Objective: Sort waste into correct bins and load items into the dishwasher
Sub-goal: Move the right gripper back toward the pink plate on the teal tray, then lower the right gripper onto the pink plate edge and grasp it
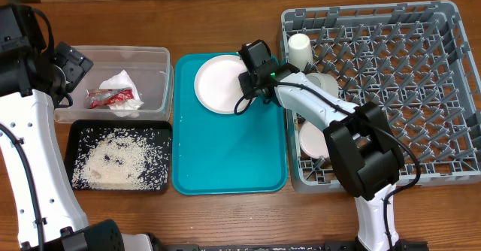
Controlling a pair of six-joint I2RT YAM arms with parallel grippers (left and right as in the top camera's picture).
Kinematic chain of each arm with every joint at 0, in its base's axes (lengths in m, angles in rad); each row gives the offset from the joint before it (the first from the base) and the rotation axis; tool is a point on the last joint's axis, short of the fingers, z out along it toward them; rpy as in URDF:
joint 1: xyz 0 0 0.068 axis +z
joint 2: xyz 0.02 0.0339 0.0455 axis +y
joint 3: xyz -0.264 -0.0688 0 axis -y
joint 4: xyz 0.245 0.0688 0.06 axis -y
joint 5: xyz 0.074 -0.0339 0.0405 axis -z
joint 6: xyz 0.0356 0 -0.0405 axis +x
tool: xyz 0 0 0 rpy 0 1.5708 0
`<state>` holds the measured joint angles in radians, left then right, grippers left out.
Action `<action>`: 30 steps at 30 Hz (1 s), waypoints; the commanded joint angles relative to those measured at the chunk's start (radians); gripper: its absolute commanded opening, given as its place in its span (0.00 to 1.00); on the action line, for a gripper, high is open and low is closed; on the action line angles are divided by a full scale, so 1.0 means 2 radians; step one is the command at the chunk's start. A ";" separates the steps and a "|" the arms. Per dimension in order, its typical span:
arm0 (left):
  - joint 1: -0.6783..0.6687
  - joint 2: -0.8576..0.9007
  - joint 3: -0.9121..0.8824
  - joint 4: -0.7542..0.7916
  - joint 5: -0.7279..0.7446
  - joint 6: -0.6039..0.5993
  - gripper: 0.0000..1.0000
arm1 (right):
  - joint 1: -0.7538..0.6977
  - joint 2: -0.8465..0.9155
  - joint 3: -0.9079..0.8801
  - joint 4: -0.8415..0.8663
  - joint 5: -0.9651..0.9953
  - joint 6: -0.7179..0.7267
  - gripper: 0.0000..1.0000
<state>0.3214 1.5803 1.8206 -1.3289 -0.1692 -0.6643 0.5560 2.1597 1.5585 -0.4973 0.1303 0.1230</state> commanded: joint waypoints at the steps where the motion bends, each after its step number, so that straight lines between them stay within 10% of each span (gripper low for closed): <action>1: 0.002 0.001 0.004 0.000 -0.007 -0.010 1.00 | -0.004 -0.001 0.006 0.000 -0.001 0.004 0.43; 30: 0.002 0.001 0.004 0.000 -0.007 -0.010 1.00 | -0.003 -0.001 0.006 -0.116 -0.183 0.076 0.43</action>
<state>0.3214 1.5803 1.8206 -1.3289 -0.1692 -0.6643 0.5552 2.1597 1.5585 -0.7116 -0.1684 0.2405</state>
